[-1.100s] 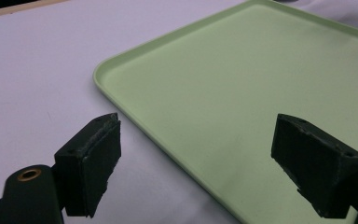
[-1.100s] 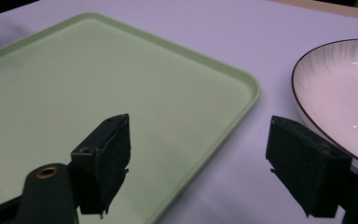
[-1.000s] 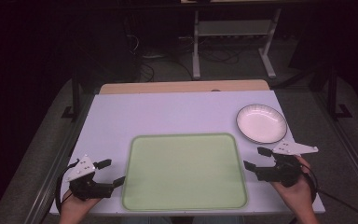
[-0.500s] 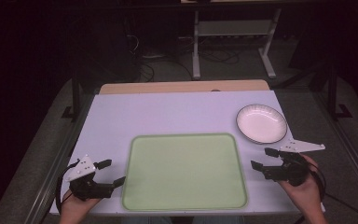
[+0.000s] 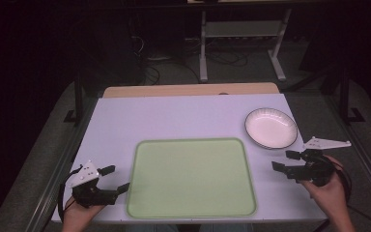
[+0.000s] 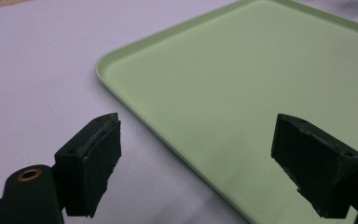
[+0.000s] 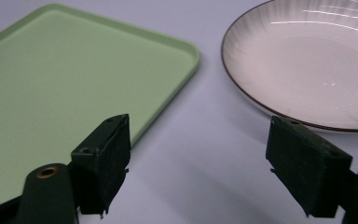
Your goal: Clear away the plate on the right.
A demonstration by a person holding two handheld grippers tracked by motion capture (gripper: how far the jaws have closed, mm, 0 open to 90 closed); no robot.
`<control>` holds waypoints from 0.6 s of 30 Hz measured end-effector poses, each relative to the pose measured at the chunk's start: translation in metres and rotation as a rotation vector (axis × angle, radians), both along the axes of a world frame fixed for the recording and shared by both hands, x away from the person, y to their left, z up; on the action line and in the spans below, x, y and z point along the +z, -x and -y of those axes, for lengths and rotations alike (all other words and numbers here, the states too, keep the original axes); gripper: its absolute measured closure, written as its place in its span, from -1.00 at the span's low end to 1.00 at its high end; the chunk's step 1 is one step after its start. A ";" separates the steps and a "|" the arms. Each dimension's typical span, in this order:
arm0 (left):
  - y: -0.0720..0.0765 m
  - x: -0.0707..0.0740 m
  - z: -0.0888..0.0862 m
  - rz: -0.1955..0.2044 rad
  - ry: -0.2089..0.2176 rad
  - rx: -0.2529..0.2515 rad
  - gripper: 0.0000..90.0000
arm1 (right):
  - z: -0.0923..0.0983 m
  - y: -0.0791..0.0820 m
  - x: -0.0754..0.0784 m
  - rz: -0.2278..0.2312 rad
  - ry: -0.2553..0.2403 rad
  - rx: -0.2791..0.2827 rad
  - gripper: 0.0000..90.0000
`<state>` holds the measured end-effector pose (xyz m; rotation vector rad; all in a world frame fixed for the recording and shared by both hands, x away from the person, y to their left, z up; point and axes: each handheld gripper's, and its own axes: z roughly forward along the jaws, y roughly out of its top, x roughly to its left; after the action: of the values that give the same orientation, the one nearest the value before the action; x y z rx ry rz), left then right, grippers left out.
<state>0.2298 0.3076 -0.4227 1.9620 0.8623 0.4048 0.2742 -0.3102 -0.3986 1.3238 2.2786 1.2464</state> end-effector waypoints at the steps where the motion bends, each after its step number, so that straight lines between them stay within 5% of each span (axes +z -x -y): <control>1: 0.000 0.000 0.000 0.000 0.000 0.001 -0.65 | 0.003 -0.001 0.001 0.000 0.003 -0.006 -0.51; 18: -0.002 -0.004 -0.003 -0.013 -0.002 0.025 -0.65 | 0.054 -0.027 -0.014 -0.077 0.020 -0.123 -0.50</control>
<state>0.2322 0.3102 -0.4263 1.9592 0.8955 0.4082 0.3011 -0.3641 -0.4125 1.5046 2.2158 1.1491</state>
